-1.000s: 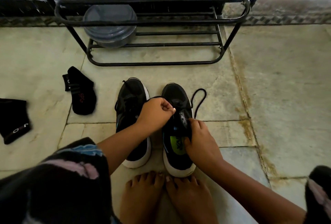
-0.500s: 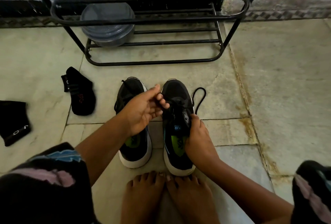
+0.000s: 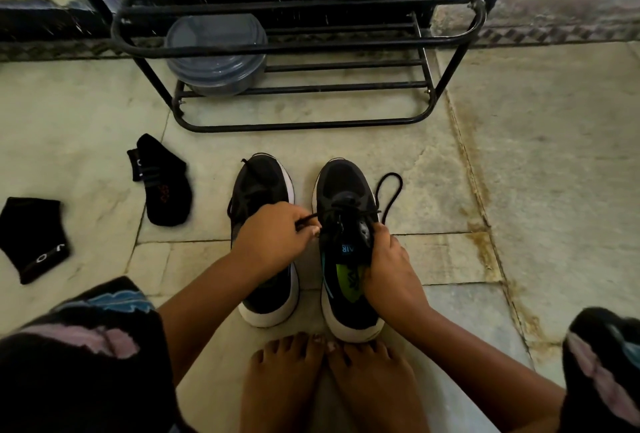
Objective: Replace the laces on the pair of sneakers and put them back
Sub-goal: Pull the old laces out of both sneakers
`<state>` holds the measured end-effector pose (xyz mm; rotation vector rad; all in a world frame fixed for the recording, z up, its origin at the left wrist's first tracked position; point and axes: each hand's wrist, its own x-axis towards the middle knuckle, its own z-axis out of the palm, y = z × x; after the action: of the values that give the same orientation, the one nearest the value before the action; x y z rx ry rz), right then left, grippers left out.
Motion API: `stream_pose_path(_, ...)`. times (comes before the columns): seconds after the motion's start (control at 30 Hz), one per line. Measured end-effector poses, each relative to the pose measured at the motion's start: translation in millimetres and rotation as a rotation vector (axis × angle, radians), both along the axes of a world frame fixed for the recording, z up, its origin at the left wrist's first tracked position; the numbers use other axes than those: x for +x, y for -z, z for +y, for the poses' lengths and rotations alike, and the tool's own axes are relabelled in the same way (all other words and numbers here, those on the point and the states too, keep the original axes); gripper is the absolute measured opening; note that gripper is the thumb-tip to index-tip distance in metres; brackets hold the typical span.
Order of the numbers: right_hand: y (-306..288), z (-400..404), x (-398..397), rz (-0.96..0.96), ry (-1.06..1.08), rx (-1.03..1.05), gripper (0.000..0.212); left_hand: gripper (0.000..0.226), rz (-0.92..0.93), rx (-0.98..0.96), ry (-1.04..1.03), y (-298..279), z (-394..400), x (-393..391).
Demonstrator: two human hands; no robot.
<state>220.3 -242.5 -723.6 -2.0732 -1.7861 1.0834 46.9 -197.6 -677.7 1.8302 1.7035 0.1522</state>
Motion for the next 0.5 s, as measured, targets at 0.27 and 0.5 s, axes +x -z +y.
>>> stream_pose_path(0.27, -1, 0, 1, -0.064, -0.04, 0.011, 0.072, 0.023, -0.596, -0.294, -0.121, -13, 1, 6)
stream_pose_path(0.5, 0, 0, 1, -0.041, -0.03, 0.026, 0.07, 0.018, -1.234, -0.372, -0.67, -11, 5, 9)
